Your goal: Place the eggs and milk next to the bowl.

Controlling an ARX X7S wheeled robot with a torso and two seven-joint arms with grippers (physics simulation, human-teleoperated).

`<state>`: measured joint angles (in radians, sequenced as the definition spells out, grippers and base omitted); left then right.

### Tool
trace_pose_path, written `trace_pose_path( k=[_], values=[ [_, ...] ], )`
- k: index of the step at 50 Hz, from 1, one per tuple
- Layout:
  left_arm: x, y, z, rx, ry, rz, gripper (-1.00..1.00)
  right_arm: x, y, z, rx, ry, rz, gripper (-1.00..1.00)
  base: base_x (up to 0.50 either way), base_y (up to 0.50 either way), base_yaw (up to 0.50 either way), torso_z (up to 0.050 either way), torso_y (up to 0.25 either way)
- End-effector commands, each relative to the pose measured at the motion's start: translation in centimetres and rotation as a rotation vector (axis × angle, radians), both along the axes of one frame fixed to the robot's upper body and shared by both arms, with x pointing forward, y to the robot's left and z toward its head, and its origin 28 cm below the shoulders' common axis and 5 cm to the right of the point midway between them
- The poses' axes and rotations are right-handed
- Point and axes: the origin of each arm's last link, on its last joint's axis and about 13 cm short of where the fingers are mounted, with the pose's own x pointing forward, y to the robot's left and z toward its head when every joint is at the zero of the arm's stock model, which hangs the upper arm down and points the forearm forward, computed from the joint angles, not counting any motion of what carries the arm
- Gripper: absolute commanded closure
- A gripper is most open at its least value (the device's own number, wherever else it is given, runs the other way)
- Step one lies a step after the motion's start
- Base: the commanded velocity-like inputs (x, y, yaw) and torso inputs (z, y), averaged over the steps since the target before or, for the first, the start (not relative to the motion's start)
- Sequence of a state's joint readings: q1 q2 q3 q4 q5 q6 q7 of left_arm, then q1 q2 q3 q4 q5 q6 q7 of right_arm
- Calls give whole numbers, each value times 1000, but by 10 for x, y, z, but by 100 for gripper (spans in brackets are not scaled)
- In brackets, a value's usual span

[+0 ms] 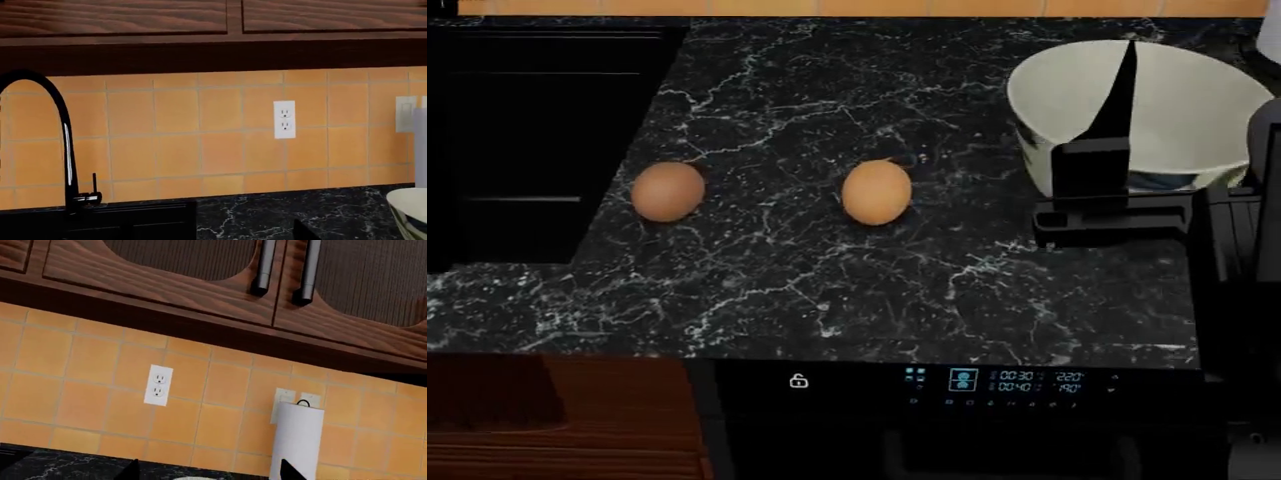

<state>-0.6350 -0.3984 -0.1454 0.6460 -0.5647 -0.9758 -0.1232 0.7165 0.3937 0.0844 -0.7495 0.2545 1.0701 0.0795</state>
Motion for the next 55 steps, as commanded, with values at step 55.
trace_pose_path(
  k=[55],
  values=[
    [-4, 4, -7, 11, 4, -10, -100, -2, 9, 5, -28, 23, 48, -100, 145, -186, 0, 0, 0]
  ],
)
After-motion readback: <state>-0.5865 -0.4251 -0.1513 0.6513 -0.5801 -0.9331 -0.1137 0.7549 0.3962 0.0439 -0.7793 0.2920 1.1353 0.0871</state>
